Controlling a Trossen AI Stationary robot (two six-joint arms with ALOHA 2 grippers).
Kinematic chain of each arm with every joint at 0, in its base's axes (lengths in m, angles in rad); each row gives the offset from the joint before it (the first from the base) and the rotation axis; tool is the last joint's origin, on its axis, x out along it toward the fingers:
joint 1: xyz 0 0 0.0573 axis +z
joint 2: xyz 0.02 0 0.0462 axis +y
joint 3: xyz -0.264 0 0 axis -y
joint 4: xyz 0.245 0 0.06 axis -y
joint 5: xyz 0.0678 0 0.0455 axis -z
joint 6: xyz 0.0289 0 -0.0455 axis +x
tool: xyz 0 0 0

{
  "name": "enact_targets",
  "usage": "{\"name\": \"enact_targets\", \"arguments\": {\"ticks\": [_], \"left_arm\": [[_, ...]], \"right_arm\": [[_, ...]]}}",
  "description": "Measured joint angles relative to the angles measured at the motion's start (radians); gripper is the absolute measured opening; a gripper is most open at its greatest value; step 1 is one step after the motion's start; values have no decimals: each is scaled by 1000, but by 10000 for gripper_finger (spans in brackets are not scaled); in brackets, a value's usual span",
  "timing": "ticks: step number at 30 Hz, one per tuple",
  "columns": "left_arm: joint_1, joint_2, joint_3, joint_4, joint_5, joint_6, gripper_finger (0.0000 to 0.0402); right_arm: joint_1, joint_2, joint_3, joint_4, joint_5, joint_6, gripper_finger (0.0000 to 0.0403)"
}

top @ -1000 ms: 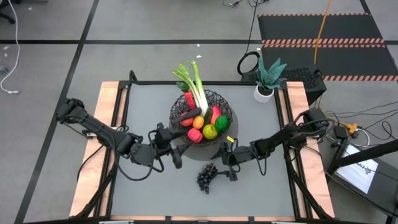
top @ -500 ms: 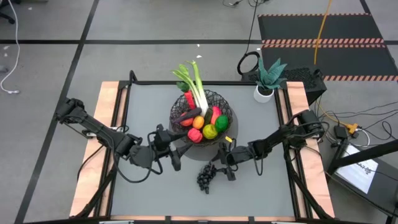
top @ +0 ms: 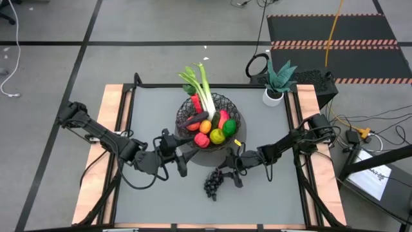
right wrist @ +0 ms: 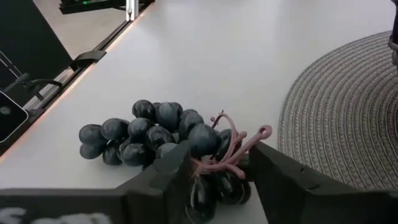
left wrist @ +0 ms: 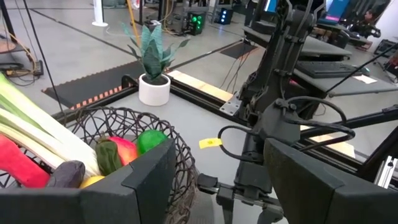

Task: Build produce basket
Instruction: Put the black grapes into the black woven basket

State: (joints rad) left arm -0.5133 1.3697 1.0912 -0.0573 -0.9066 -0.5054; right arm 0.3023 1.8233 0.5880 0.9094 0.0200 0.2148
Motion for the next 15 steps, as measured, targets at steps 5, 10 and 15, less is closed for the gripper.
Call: {"name": "enact_targets", "arguments": {"ticks": [5, 10, 15], "left_arm": [[0, 0, 0, 1, 0, -1, 243], [0, 0, 0, 1, 0, -1, 243], [0, 0, 0, 1, 0, -1, 243]], "right_arm": [[0, 0, 0, -1, 0, 9, 100], [0, 0, 0, 2, 0, 9, 25], [5, -31, 0, 19, -25, -18, 12]]}}
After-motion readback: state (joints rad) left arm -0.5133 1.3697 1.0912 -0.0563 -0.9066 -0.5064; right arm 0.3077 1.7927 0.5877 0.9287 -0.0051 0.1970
